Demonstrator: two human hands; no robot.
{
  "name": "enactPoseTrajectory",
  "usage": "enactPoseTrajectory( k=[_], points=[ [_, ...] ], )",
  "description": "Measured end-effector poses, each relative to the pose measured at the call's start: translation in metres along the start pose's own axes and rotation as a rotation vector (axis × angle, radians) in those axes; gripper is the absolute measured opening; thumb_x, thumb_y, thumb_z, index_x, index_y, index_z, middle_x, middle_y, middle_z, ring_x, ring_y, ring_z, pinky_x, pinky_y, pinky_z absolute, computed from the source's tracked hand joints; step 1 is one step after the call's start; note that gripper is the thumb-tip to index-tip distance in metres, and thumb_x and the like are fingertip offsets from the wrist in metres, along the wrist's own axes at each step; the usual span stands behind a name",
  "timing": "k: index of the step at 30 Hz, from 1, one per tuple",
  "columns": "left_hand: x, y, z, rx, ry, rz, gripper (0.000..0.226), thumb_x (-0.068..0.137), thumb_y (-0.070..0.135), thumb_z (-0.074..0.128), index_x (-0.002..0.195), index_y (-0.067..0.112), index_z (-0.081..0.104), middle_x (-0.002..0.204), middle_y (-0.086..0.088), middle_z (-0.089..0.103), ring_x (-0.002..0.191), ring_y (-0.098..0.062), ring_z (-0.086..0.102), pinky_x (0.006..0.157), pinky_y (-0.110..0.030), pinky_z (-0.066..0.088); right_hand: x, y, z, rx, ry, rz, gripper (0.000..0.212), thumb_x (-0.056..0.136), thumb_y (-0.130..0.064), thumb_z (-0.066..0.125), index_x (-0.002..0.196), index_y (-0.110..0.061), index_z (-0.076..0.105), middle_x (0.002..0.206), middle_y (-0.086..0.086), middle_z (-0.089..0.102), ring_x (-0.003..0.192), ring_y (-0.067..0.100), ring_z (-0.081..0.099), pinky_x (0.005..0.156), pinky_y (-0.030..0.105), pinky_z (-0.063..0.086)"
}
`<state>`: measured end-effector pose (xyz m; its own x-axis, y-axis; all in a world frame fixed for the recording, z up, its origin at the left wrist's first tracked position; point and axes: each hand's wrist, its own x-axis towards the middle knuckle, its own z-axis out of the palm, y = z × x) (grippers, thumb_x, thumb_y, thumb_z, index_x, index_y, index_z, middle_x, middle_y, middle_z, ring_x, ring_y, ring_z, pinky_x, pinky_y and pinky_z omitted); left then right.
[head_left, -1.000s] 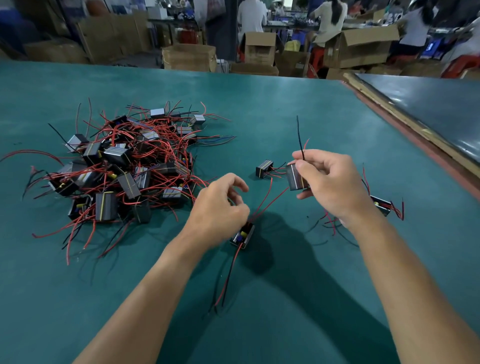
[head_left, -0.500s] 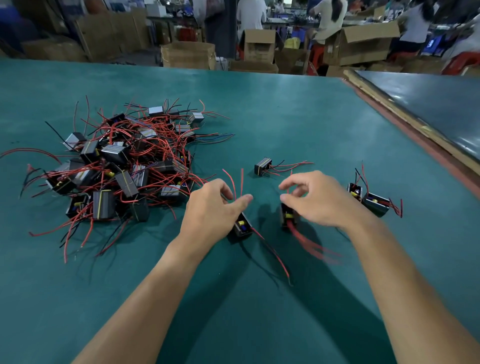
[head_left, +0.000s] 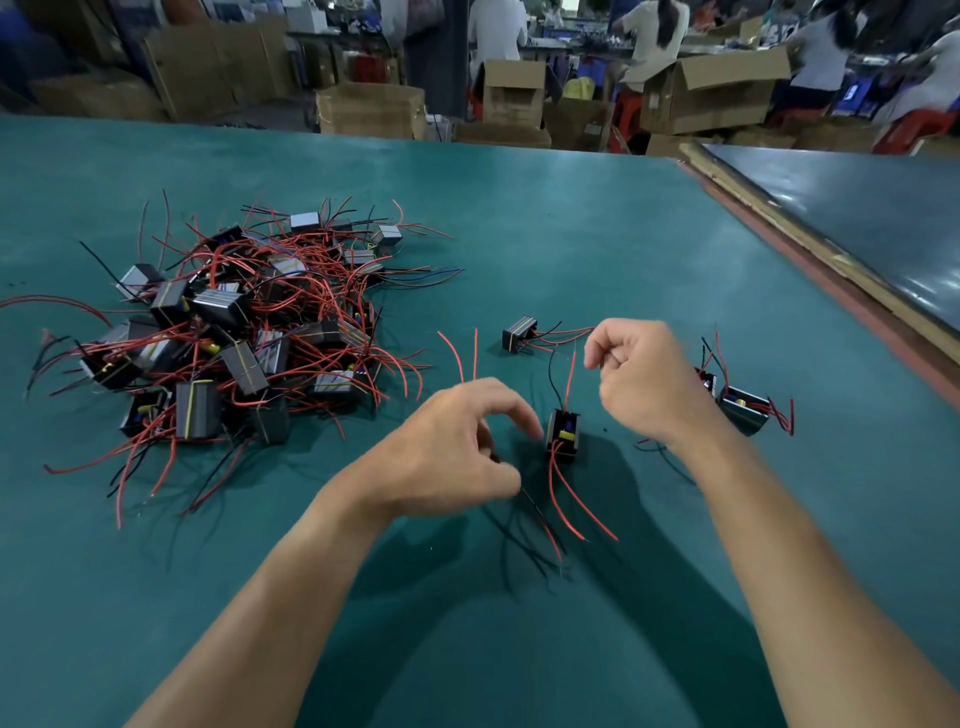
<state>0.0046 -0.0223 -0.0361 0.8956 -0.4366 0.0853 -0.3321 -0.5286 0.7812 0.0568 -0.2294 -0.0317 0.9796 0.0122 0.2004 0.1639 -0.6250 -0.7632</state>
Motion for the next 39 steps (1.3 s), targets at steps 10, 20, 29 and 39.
enactPoseTrajectory(
  k=[10,20,29,39],
  points=[
    [0.006,-0.011,-0.003,0.216,0.161,-0.091,0.008,0.074,0.031,0.082,0.070,0.028,0.076,0.056,0.015,0.067,0.051,0.000,0.059,0.058,-0.023,0.050,-0.001,0.007,0.015,-0.154,-0.184,0.097,0.047,0.080,-0.028,0.079,0.118,-0.025,0.052,0.064,-0.013,0.066,0.068,0.008,0.056,0.070,0.032,0.046],
    [0.009,-0.018,-0.006,0.156,0.393,-0.285,0.014,0.082,0.032,0.073,0.068,0.029,0.073,0.060,0.013,0.068,0.051,-0.006,0.058,0.052,-0.020,0.044,-0.006,0.001,-0.017,-0.081,-0.368,0.029,0.018,0.092,-0.006,0.062,0.093,-0.022,0.069,0.073,-0.008,0.076,0.055,0.012,0.049,0.061,0.023,0.042],
    [0.008,-0.012,-0.004,0.202,0.428,-0.224,0.020,0.075,0.012,0.068,0.067,0.030,0.062,0.064,0.016,0.061,0.047,0.007,0.048,0.048,-0.011,0.029,-0.009,-0.007,0.004,-0.029,-0.352,-0.038,0.028,0.082,-0.020,0.078,0.103,-0.032,0.064,0.083,-0.004,0.074,0.073,0.020,0.065,0.082,0.036,0.054],
    [0.007,-0.010,0.001,0.317,0.509,-0.213,0.027,0.071,-0.001,0.058,0.068,0.027,0.058,0.066,0.014,0.058,0.055,-0.004,0.047,0.053,-0.021,0.030,-0.011,-0.014,0.003,-0.050,-0.052,-0.167,0.012,0.082,-0.016,0.074,0.084,-0.027,0.073,0.073,-0.021,0.069,0.063,0.002,0.062,0.062,0.012,0.047]
  ],
)
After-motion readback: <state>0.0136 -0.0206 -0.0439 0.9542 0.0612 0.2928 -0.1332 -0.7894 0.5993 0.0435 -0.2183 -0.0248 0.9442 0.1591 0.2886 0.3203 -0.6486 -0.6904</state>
